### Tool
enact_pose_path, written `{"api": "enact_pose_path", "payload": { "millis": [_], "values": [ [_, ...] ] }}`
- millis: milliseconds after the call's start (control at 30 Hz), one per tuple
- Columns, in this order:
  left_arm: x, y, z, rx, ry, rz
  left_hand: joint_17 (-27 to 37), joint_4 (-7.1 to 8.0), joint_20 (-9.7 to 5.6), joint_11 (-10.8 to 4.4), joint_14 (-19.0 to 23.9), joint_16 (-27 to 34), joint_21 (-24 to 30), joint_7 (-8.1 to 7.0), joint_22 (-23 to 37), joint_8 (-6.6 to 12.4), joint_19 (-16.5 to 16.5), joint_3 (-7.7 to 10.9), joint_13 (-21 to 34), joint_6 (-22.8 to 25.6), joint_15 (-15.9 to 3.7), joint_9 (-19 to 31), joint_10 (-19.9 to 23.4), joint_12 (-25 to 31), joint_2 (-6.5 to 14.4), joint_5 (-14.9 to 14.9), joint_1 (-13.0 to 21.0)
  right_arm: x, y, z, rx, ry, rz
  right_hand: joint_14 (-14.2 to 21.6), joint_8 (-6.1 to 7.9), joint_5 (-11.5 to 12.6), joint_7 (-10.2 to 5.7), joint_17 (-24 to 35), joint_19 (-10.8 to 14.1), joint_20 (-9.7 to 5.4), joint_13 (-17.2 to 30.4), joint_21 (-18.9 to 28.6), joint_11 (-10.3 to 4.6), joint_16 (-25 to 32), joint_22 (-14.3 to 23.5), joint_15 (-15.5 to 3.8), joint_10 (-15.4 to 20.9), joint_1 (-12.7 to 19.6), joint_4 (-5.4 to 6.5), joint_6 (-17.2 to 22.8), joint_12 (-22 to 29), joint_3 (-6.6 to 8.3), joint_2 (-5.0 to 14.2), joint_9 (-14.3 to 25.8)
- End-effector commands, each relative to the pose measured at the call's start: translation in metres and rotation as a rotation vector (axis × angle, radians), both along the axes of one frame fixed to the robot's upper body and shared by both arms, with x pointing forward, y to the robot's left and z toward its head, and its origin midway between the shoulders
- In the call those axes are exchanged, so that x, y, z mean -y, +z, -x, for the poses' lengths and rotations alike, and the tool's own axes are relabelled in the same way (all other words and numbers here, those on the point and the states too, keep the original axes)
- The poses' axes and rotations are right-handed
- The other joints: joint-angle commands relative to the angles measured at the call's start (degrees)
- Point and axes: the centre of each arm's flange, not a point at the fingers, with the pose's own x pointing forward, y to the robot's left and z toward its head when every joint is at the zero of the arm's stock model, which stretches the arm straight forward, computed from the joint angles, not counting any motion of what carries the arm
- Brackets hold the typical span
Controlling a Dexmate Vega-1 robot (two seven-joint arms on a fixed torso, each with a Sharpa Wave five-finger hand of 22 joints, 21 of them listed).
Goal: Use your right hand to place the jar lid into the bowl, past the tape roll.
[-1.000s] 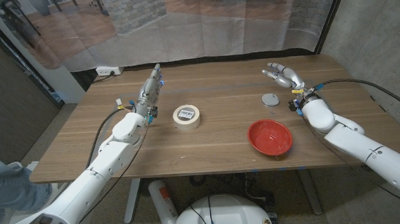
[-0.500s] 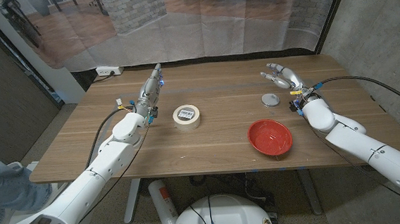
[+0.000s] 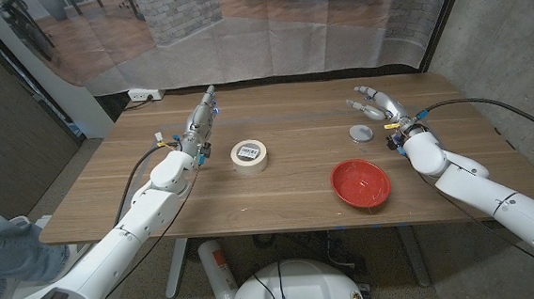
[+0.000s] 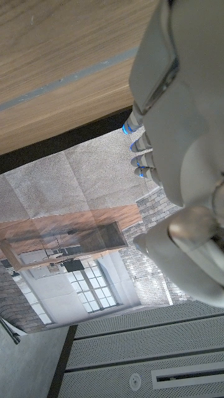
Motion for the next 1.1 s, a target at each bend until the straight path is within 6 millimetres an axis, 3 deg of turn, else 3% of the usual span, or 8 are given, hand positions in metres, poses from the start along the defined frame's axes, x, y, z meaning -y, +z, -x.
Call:
{"api": "enact_pose_path", "payload": {
  "millis": [33,667,1100],
  "values": [
    [0.001,0.0002,0.0021,0.004,-0.002,-0.002,0.1,-0.28,-3.85,-0.17,-0.5,-0.2,-0.1,0.01,0.1,0.01,-6.0,0.2,0.2,0.3,0.33,0.1,0.1,-0.1,0.0,-0.2,0.5,-0.0025,-0.0008,0.0024,0.015,-0.044,0.051,0.4,-0.2,0.4,-0.48,0.3,0.5,-1.81,0.2,-0.3,-0.8,0.1,0.2,0.02,-0.3,0.8,-0.49,0.0,-0.2,0.18,0.09,0.1],
    [0.0029,0.0018,0.0037,0.007,-0.008,-0.01,0.2,-0.3,-3.03,-0.48,-1.0,-0.4,-0.7,-0.13,0.2,-0.37,-6.8,0.05,0.2,0.0,0.42,0.2,-0.2,-0.4,0.2,-0.3,0.5,-0.0044,-0.0038,0.0092,0.033,-0.106,0.121,0.2,-0.28,0.4,-0.47,0.3,0.6,-1.55,0.2,-0.9,-0.5,0.0,0.2,0.3,-0.6,1.0,-0.7,-0.3,-0.3,0.18,0.09,0.1],
    [0.0031,0.0042,0.0066,0.013,-0.009,-0.015,0.2,-0.29,-2.72,-0.42,-1.0,-0.5,-0.8,-0.2,0.2,-0.47,-6.9,-0.07,0.2,0.1,0.41,0.2,-0.2,-0.6,0.4,-0.4,0.5,-0.0053,-0.0031,0.0122,0.028,-0.126,0.155,-0.2,-0.41,0.5,-0.17,0.3,1.4,-0.14,0.2,-1.2,0.02,-0.2,0.2,0.81,-1.3,1.4,-0.98,-0.8,-0.5,0.24,0.1,0.1]
  ]
}}
